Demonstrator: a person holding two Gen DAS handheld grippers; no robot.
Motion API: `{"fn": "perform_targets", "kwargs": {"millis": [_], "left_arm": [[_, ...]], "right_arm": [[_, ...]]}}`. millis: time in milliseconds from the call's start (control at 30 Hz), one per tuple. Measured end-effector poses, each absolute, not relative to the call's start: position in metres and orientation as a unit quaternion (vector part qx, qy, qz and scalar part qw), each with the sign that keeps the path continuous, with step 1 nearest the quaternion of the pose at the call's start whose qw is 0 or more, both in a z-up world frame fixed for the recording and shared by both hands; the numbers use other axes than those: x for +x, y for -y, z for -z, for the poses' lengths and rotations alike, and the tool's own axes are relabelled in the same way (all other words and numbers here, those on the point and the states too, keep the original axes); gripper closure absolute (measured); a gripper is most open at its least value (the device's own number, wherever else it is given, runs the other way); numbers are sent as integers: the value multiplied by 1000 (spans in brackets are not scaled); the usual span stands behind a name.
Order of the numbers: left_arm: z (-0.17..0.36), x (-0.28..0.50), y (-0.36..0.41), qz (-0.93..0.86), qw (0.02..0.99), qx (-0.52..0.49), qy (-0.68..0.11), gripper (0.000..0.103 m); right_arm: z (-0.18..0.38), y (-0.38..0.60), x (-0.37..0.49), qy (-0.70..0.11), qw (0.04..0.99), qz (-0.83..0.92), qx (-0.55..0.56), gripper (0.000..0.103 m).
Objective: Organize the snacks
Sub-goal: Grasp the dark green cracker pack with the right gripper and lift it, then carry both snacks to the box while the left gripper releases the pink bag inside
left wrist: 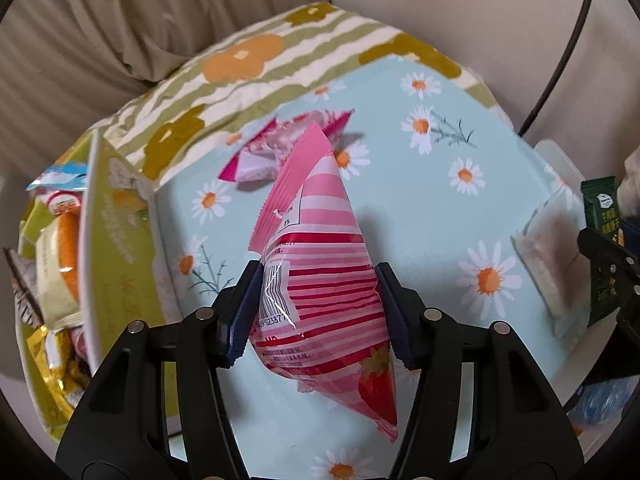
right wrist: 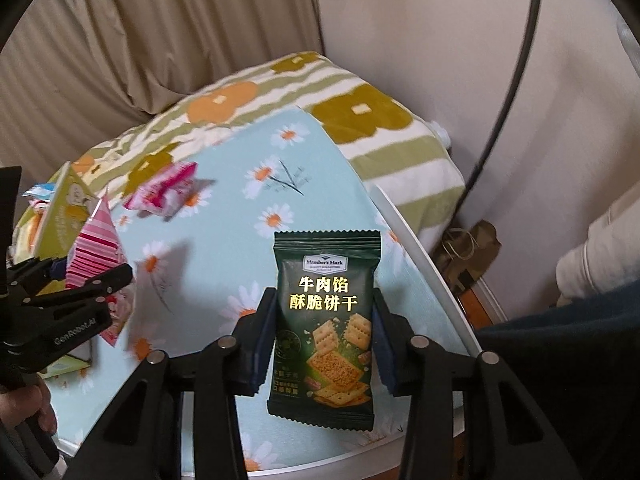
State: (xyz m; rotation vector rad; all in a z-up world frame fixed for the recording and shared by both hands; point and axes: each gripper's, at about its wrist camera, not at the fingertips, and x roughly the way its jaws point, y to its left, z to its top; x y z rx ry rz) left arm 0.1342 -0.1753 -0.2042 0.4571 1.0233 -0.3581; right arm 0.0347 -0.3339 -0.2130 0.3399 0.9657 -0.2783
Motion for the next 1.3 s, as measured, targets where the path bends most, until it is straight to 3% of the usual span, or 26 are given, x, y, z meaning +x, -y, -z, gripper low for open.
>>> {"fn": "perform_targets", "kwargs": {"millis": [367,667,933,1167,1200,1300], "left_arm": [[99,117,125,120,892,131,-415,51],[32,131,23,36,925,56,-375,51],[28,146,-82,-26,920,38,-390,51],[65,156,-154,-47,901,32,-430,49],[72,157,-160,-41,898,31,-437,42],[95,162,-173,-36,888,11,-458,3]], "right_arm": [[141,300,64,-409,903,6,129,63],[83,214,110,-376,909,-140,109,63],[64,117,137,-372,897,-221,86,63],[76,56,169,-389,881,-256,79,63],[81,47,173,-396,878,-259,77,63],[94,31,181,-414,869,-263,71,63]]}}
